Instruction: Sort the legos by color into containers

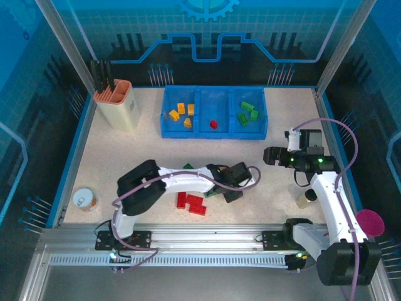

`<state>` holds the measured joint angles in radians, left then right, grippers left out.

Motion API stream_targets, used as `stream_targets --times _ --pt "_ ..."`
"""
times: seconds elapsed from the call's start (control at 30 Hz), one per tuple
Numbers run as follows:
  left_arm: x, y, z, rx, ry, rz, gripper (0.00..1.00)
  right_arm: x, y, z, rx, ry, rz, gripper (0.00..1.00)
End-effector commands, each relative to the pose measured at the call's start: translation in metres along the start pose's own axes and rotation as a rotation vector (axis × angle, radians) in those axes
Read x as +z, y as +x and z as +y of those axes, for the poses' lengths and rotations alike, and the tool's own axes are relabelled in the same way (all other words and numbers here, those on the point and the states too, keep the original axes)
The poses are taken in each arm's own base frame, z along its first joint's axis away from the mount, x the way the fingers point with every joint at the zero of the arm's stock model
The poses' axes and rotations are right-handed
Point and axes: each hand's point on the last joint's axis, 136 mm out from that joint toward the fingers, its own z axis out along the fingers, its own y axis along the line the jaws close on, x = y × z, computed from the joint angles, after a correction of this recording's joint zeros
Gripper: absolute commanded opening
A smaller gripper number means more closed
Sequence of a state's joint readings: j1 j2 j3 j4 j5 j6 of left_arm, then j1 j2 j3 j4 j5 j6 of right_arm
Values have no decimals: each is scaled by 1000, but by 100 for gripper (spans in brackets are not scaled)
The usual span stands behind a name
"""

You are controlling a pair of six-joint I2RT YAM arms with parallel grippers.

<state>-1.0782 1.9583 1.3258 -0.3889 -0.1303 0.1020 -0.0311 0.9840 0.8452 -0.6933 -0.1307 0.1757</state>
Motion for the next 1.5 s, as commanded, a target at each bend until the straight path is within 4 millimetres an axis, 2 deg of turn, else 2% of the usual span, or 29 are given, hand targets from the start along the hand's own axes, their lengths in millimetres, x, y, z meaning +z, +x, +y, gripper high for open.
stream_targets --times 0.0,0.1,0.17,0.27,0.37,0.47,0.53,0.6,0.8,0.97,1.1,1.27,1.47 --pt "-63 -24 16 -106 84 -103 17 -1 -6 5 -19 -6 -16 98" --pt "-104 -35 62 -198 49 -189 17 1 -5 6 -18 -10 -15 98" --pt "-128 -38 105 -293 6 -262 18 4 -3 7 -16 -14 -11 98" --pt "-152 -29 178 -436 -129 -327 18 9 0 12 -15 -26 -1 98" --pt "-163 -14 243 -574 -271 -347 18 15 4 20 -26 -33 15 97" --pt "-169 7 300 -729 -372 -359 18 21 10 30 -35 -46 19 97" --pt "-168 15 328 -811 -389 -390 18 28 16 35 -37 -43 32 97" --pt "-155 21 350 -858 -396 -383 18 35 22 41 -30 -52 46 96" --pt "-110 26 388 -892 -398 -301 18 52 40 53 -26 -54 116 93" --pt "-85 27 407 -946 -368 -300 18 59 59 57 3 -30 159 91" --pt "-68 24 413 -965 -347 -295 19 64 69 60 28 -26 183 89" --pt "-58 25 414 -978 -335 -293 24 78 78 67 70 -67 211 89" --pt "-54 27 412 -980 -328 -289 37 92 82 68 85 -65 232 88"
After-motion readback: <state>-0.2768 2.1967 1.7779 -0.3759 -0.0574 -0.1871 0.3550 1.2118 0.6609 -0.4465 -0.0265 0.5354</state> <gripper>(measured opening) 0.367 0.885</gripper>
